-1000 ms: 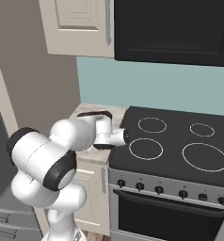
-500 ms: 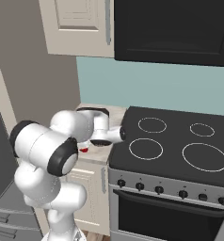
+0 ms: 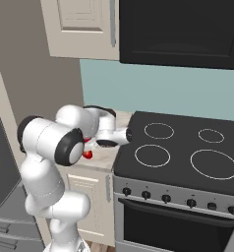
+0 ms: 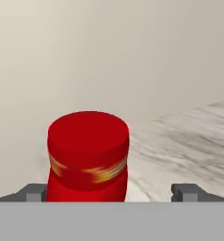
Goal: Place the ketchup and condiment bottle from the counter to the top shelf of the fridge. If the existing items in the fridge are on the top shelf, move them to other shelves.
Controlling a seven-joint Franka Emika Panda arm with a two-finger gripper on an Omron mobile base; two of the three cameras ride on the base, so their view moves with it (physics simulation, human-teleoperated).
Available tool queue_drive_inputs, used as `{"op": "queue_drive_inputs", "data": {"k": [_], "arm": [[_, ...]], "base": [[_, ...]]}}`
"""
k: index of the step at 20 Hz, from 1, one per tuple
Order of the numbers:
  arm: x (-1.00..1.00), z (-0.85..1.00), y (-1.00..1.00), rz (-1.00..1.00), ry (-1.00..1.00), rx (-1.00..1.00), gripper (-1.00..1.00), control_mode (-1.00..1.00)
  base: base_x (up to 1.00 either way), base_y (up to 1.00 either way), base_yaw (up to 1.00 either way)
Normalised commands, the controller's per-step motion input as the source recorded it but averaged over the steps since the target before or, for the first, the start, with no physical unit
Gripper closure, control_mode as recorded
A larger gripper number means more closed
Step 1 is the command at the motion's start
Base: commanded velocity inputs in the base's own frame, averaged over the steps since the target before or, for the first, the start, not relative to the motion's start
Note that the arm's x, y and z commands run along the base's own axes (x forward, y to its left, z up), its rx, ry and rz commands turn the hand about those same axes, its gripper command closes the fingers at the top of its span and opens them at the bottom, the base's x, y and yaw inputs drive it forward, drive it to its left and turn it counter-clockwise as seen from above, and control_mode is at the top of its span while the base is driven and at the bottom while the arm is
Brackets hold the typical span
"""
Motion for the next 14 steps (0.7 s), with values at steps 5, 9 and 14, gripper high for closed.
{"op": "queue_drive_inputs", "data": {"k": [5,9,14], "arm": [[0.02,-0.07,0.00,0.01,0.00,0.00,-1.00,-1.00],[0.00,-0.12,0.07,0.02,0.00,0.00,-1.00,-1.00],[0.00,-0.09,0.06,0.01,0.00,0.01,1.00,-1.00]], "base": [[0.00,0.00,0.00],[0.00,0.00,0.00],[0.00,0.00,0.00]]}}
